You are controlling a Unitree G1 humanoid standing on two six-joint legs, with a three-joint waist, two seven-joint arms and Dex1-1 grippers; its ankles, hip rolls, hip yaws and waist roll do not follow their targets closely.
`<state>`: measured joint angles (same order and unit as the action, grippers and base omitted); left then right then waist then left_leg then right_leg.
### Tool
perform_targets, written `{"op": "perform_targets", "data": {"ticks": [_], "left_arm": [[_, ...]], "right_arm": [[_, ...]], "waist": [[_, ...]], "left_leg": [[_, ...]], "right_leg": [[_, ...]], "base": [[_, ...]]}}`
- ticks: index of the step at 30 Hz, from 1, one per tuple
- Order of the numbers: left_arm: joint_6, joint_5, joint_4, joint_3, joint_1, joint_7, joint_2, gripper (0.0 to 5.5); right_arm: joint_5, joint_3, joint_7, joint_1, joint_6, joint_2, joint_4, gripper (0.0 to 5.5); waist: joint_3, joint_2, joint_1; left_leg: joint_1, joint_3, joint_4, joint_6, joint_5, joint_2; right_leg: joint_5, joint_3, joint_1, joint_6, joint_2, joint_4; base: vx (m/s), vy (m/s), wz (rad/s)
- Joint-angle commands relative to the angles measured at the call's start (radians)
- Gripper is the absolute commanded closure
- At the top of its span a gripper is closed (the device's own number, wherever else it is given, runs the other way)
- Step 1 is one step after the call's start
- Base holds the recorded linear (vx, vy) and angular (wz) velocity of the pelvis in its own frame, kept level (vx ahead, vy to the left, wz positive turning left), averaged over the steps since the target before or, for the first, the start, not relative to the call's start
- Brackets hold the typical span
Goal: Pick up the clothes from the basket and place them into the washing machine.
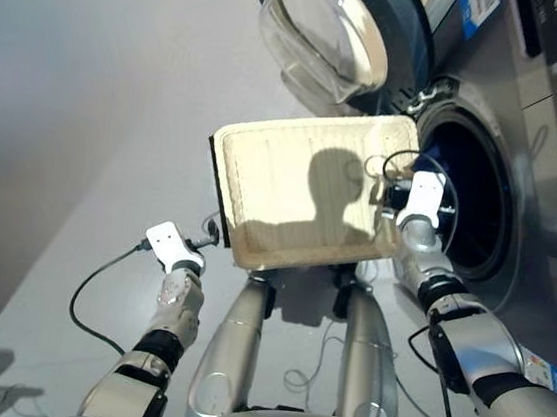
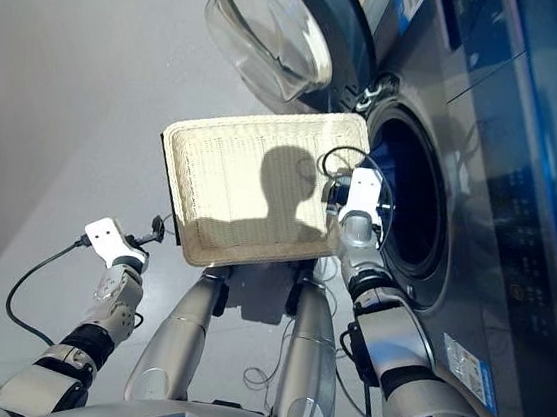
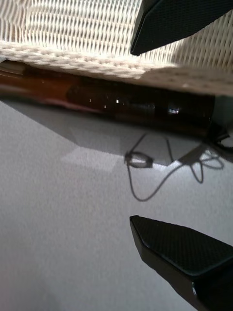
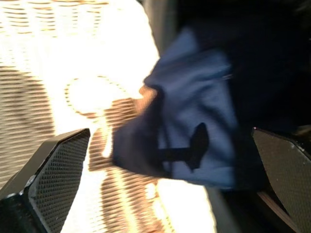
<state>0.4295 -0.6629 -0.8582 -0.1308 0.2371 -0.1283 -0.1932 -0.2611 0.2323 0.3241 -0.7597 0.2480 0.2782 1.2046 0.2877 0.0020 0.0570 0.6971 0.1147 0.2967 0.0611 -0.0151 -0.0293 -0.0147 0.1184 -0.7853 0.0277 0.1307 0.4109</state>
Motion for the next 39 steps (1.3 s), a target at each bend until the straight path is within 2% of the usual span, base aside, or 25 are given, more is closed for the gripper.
{"op": "perform_targets", "data": {"ticks": [1, 4, 5, 11, 16, 21, 22, 23, 24, 33, 36, 38, 39], "left_arm": [[0.048, 0.028, -0.026, 0.047, 0.014, -0.041, -0.031, 0.0], [0.049, 0.024, -0.014, 0.042, 0.004, -0.042, -0.035, 0.0], [0.05, 0.021, -0.003, 0.04, -0.001, -0.043, -0.036, 0.0], [0.046, -0.005, 0.053, 0.024, -0.019, -0.037, -0.04, 0.0], [0.043, -0.035, 0.113, -0.004, -0.023, -0.034, -0.043, 0.0], [0.038, -0.04, 0.148, -0.042, -0.008, -0.048, -0.046, 0.0], [0.037, -0.036, 0.151, -0.048, -0.006, -0.054, -0.047, 0.0], [0.038, -0.034, 0.156, -0.051, -0.004, -0.062, -0.046, 0.0], [0.037, -0.028, 0.157, -0.056, -0.002, -0.067, -0.044, 0.0], [0.05, -0.005, 0.172, -0.05, -0.004, -0.122, -0.045, 0.0], [0.06, 0.012, 0.189, -0.038, -0.005, -0.138, -0.051, 0.0], [0.063, 0.014, 0.196, -0.038, -0.004, -0.14, -0.05, 0.0], [0.066, 0.017, 0.208, -0.043, -0.008, -0.14, -0.054, 0.0]], "right_arm": [[0.062, -0.024, 0.083, -0.07, 0.001, 0.074, 0.053, 0.0], [0.068, -0.029, 0.1, -0.111, -0.01, 0.101, 0.078, 0.0], [0.056, -0.031, 0.093, -0.123, -0.008, 0.109, 0.08, 0.0], [0.001, -0.011, 0.069, -0.194, -0.001, 0.151, 0.068, 0.0], [-0.083, -0.003, 0.041, -0.287, 0.008, 0.19, 0.074, 0.0], [-0.102, -0.019, 0.092, -0.391, -0.01, 0.24, 0.159, 0.0], [-0.093, -0.013, 0.107, -0.407, -0.014, 0.245, 0.171, 1.16], [-0.095, -0.024, 0.131, -0.418, -0.014, 0.251, 0.181, 4.34], [-0.085, -0.026, 0.143, -0.416, -0.016, 0.258, 0.191, 5.5], [0.006, -0.035, 0.292, -0.417, -0.03, 0.3, 0.191, 5.5], [0.138, 0.012, 0.361, -0.434, -0.064, 0.352, 0.149, 5.5], [0.168, 0.026, 0.384, -0.451, -0.079, 0.381, 0.151, 5.5], [0.209, 0.05, 0.413, -0.478, -0.1, 0.428, 0.166, 5.5]], "waist": [[-0.02, 0.044, 0.022], [-0.013, 0.059, 0.029], [-0.009, 0.067, 0.035], [0.028, 0.091, 0.042], [0.058, 0.109, 0.047], [0.076, 0.123, 0.052], [0.077, 0.125, 0.052], [0.077, 0.128, 0.05], [0.075, 0.13, 0.051], [0.043, 0.133, 0.041], [0.041, 0.131, 0.036], [0.043, 0.134, 0.035], [0.044, 0.137, 0.038]], "left_leg": [[0.083, -0.038, -0.074, -0.039, -0.085, -0.032], [0.133, -0.042, -0.044, -0.044, -0.085, -0.041], [0.146, -0.039, -0.022, -0.044, -0.055, -0.041], [0.27, -0.051, 0.106, -0.051, -0.034, -0.053], [0.362, -0.06, 0.233, -0.056, 0.004, -0.064], [0.434, -0.064, 0.315, -0.064, 0.035, -0.067], [0.44, -0.065, 0.32, -0.064, 0.038, -0.067], [0.444, -0.066, 0.326, -0.065, 0.041, -0.068], [0.445, -0.067, 0.325, -0.066, 0.044, -0.069], [0.419, -0.073, 0.297, -0.063, 0.043, -0.069], [0.41, -0.072, 0.28, -0.057, 0.037, -0.067], [0.409, -0.072, 0.276, -0.055, 0.035, -0.067], [0.414, -0.071, 0.277, -0.054, 0.033, -0.069]], "right_leg": [[-0.144, 0.035, -0.07, 0.047, -0.014, -0.085], [-0.142, 0.028, -0.122, 0.045, -0.012, -0.052], [-0.113, 0.021, -0.139, 0.053, -0.015, -0.019], [-0.091, -0.002, -0.255, 0.05, -0.005, 0.107], [-0.059, -0.013, -0.338, 0.046, -0.004, 0.222], [-0.035, -0.027, -0.411, 0.044, -0.005, 0.305], [-0.034, -0.029, -0.416, 0.044, -0.005, 0.309], [-0.033, -0.031, -0.423, 0.044, -0.006, 0.315], [-0.031, -0.033, -0.425, 0.044, -0.005, 0.317], [-0.032, -0.033, -0.403, 0.046, -0.003, 0.288], [-0.039, -0.031, -0.389, 0.048, 0.0, 0.263], [-0.042, -0.03, -0.387, 0.049, 0.002, 0.256], [-0.043, -0.03, -0.391, 0.05, 0.003, 0.257]], "base": [[0.0, 0.0, 0.0], [0.021, 0.002, 0.009], [0.071, 0.002, 0.025], [0.011, 0.002, 0.003], [0.0, 0.0, 0.0], [0.0, 0.0, 0.0], [0.055, 0.012, -0.01], [0.057, 0.012, -0.037], [0.062, 0.008, -0.059], [0.04, 0.007, 0.003], [0.0, 0.0, 0.0], [0.0, 0.0, 0.0], [0.0, 0.0, 0.0]]}}
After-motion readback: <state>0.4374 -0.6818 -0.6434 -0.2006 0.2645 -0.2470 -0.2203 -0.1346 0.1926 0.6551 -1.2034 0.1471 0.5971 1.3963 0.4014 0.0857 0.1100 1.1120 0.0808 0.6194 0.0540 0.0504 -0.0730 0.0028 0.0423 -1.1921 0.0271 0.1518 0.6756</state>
